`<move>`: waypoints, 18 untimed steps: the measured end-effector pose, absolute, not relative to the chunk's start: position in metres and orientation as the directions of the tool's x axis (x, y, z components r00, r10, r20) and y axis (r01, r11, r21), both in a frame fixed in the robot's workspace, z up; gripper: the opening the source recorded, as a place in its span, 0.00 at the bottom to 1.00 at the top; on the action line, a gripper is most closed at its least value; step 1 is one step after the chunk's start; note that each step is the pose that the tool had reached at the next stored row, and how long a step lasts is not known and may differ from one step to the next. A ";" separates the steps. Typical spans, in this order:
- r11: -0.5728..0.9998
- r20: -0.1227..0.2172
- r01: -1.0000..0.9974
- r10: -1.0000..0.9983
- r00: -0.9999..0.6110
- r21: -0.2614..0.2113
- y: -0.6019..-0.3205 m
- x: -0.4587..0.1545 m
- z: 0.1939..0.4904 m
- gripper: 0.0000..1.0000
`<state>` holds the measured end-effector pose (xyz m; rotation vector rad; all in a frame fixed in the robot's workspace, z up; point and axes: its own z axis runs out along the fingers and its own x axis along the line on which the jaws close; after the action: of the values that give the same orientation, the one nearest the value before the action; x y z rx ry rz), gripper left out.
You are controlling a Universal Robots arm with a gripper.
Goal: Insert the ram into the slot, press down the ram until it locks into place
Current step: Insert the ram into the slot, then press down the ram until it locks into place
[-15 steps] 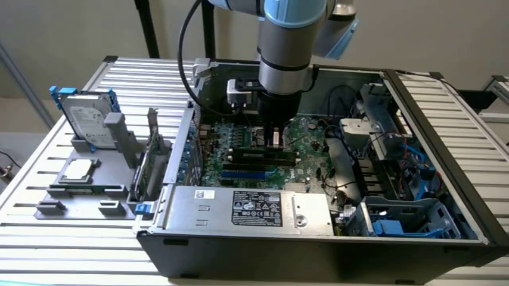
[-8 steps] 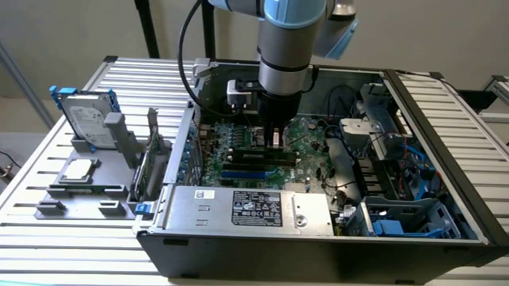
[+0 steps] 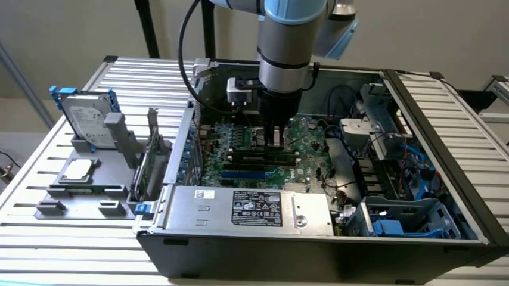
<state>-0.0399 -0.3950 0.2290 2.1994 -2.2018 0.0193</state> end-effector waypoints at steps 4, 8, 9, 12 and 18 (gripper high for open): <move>0.001 0.030 -1.000 -1.000 -0.001 0.013 -0.395 -0.040 0.245 0.28; 0.001 0.030 -1.000 -1.000 -0.001 0.016 -0.395 -0.042 0.251 0.19; 0.001 0.029 -1.000 -1.000 -0.001 0.016 -0.395 -0.043 0.251 0.13; 0.001 0.029 -1.000 -1.000 0.000 0.016 -0.395 -0.043 0.251 0.11; 0.001 0.030 -1.000 -1.000 -0.001 0.016 -0.395 -0.043 0.251 0.11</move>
<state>-0.0426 -0.3950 0.2509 2.1976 -2.1995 0.0147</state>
